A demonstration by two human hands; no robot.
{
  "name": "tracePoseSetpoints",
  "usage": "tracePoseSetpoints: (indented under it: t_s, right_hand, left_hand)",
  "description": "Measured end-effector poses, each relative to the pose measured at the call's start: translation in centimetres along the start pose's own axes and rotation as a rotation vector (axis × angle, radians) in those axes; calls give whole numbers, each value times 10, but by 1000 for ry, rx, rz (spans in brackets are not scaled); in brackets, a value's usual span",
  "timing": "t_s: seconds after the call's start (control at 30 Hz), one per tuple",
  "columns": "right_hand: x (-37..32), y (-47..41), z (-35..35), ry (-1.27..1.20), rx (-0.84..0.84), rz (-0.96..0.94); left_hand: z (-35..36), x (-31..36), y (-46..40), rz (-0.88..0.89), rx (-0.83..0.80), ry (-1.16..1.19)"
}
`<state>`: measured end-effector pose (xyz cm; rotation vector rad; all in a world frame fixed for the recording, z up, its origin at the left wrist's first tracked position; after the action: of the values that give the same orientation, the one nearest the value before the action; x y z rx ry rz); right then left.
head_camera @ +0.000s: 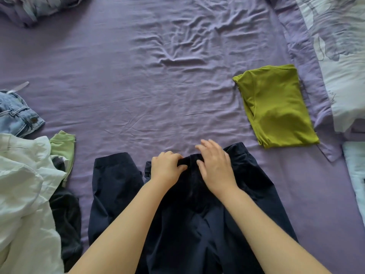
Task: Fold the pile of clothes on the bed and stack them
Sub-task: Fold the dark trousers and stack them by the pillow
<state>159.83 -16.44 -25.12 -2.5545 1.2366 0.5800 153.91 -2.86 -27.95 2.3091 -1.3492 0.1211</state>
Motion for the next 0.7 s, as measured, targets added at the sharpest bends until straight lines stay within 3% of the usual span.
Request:
tracePoseSetpoints:
  t_s: [0.07,0.13,0.23,0.37,0.7]
  right_hand:
    - [10,-15,6,53,-212,28]
    - [18,-18,5,71,-301,54]
    - [16,-13,-11,-79,-232,48]
    - [9,-5,-45,-285,-123,42]
    - [-35,31,-166,-567,-57,-126]
  left_hand:
    - [-6,2,2,5,-73,96]
    - [-11,3,6,-6,-162,222]
    - [-23,7,16,-37,-214,411]
    - [-51,16,33,-124,-162,645]
    - [-129,62,114,-259,-81,972]
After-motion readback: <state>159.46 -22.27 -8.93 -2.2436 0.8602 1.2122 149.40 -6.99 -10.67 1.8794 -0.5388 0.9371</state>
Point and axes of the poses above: each hand's wrist, its own y-axis away from the middle knuckle, its own z-axis out of the palm, x = y × z, the point moved 4 cm from there along -y, towards the middle knuckle, and after that the axes turned 8 degrees about x, right-handed, at the moved point
